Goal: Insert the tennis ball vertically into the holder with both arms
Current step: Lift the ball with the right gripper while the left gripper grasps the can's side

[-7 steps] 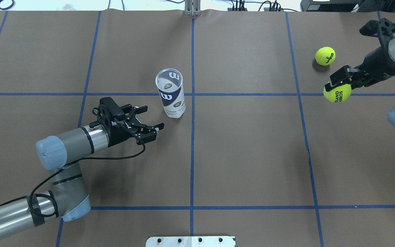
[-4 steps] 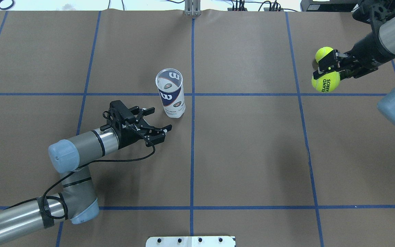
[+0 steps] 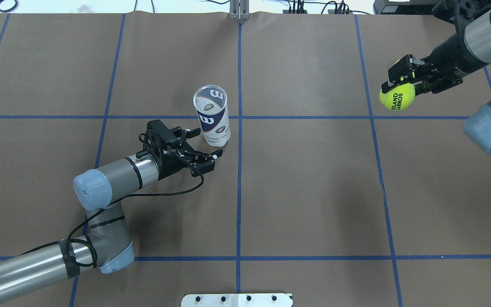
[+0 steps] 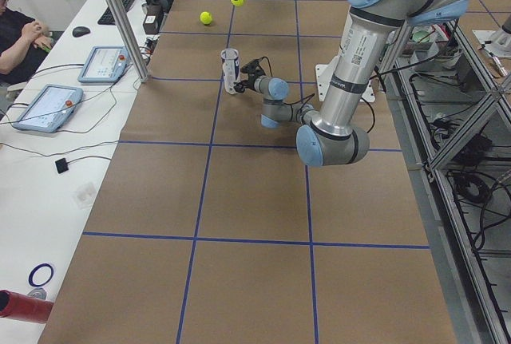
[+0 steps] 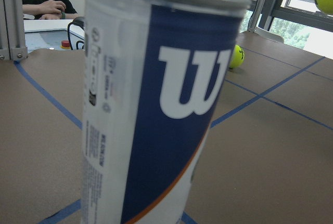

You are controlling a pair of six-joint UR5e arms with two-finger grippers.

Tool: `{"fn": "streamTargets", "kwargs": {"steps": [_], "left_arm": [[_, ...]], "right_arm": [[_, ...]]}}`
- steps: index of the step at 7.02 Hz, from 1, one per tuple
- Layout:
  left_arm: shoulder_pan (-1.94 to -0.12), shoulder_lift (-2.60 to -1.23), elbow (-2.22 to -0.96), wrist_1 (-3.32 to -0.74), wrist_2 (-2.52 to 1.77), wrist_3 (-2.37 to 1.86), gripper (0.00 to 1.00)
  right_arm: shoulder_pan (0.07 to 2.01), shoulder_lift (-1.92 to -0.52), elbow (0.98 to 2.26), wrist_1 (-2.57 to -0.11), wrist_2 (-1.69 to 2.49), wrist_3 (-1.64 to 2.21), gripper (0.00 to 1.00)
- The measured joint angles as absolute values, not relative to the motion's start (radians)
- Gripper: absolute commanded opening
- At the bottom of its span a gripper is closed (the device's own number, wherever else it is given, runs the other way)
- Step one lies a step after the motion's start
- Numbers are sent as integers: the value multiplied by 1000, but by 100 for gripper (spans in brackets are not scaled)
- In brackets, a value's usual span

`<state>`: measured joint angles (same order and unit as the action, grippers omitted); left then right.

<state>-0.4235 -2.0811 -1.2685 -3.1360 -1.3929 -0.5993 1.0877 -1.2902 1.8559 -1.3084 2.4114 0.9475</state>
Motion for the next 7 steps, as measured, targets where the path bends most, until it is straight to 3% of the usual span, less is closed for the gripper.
{"fn": "streamTargets", "kwargs": {"steps": [7], "left_arm": [[-439, -2087, -1259, -3133, -1358, -537, 98]], "right_arm": [[1086, -1289, 1860, -1307, 2411, 948, 0]]}}
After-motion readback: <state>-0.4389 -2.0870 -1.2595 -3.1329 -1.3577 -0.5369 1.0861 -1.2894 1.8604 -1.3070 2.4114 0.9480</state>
